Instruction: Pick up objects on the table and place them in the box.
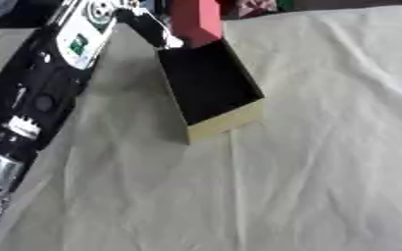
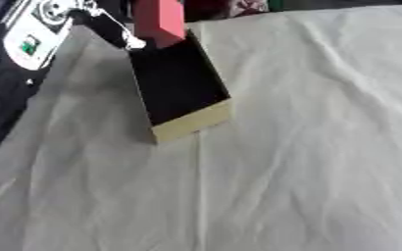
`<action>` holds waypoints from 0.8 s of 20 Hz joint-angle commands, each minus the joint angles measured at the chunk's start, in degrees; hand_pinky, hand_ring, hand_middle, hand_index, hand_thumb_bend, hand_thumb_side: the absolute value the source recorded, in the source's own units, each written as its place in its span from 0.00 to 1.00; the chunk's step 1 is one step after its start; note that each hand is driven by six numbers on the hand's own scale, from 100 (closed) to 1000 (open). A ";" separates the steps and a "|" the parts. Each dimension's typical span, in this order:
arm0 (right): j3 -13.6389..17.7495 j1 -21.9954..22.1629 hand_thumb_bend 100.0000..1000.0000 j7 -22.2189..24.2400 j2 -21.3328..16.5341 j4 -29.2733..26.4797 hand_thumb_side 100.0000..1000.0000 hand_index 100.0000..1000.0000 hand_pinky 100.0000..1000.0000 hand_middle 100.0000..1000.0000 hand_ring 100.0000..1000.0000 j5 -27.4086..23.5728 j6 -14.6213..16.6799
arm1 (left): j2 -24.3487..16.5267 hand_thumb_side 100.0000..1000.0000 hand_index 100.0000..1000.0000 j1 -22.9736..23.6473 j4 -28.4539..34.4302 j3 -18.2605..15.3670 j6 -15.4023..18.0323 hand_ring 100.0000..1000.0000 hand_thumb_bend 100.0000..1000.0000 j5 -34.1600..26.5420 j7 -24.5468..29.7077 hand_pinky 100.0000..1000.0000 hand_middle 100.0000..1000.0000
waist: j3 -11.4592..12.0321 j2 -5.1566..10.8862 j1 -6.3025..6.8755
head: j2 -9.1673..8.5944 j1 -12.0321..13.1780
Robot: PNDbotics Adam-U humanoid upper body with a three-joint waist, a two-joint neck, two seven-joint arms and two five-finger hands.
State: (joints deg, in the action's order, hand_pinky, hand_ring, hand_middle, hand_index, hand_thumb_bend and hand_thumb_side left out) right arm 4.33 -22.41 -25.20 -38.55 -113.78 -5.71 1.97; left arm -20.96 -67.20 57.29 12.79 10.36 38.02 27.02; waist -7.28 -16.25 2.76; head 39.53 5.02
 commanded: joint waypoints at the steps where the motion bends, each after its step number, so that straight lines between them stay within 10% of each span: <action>1: 0.36 -0.96 0.00 0.21 -1.04 -0.81 0.32 0.79 0.85 0.76 0.81 -0.34 0.03 | -0.15 0.04 0.61 -1.58 -1.65 -1.51 3.27 0.55 0.19 0.82 0.64 0.54 0.62 | -0.31 1.24 0.72 | 0.56 -0.07; 4: 0.30 -1.27 0.00 0.27 -1.01 -0.81 0.32 0.79 0.85 0.76 0.81 -0.40 0.07 | -0.01 0.03 0.67 -1.79 -2.92 -2.31 7.04 0.60 0.24 1.07 1.05 0.59 0.66 | -0.66 1.06 0.86 | 0.61 -0.08; 10: 0.31 -1.40 0.00 0.30 -0.87 -0.81 0.32 0.79 0.85 0.76 0.81 -0.39 0.07 | -0.04 0.00 0.91 -1.86 -3.74 -3.04 12.39 0.76 0.69 8.00 -1.99 0.72 0.81 | -1.09 0.65 1.05 | 0.33 -0.10; 16: 0.34 -1.38 0.00 0.29 -0.54 -0.81 0.32 0.79 0.85 0.75 0.81 -0.37 -0.10 | 0.37 0.24 1.00 -1.60 -3.99 -4.15 14.36 0.78 0.84 13.25 -12.20 0.72 0.83 | -1.33 0.34 1.15 | 0.18 -0.11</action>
State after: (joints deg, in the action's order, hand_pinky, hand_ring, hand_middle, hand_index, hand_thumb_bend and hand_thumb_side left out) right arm 4.20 -23.18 -24.98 -38.07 -113.78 -5.88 1.81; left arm -20.11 -67.56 52.90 9.55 24.49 50.31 17.01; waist -8.54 -16.32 3.35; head 39.72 4.89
